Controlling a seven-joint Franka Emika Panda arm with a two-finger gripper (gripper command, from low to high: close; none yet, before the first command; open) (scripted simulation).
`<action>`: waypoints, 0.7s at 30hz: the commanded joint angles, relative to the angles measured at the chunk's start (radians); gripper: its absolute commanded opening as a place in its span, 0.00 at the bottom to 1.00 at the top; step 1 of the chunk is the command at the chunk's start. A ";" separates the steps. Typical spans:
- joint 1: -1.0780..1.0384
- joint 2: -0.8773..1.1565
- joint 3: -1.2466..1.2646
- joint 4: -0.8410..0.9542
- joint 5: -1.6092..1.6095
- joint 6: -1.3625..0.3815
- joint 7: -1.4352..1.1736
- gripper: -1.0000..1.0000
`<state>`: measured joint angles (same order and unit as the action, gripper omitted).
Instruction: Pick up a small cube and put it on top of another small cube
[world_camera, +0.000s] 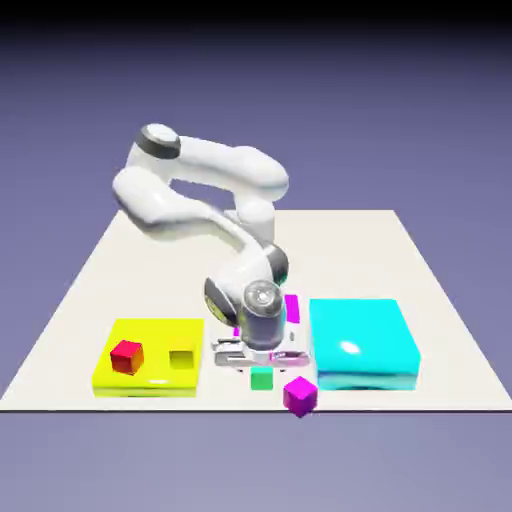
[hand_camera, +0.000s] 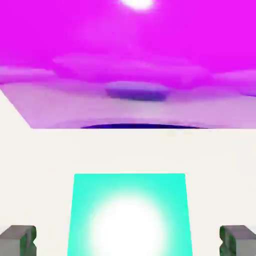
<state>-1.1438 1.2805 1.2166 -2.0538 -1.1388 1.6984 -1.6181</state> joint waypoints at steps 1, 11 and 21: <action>0.000 0.000 0.000 0.000 0.000 0.000 0.000 0.00; 0.103 -0.173 0.068 0.041 0.077 -0.044 -0.328 0.00; 0.255 -0.334 0.008 0.033 0.041 0.029 -0.763 0.00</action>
<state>-0.8893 0.9465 1.2250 -2.0211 -1.1001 1.7273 -2.3809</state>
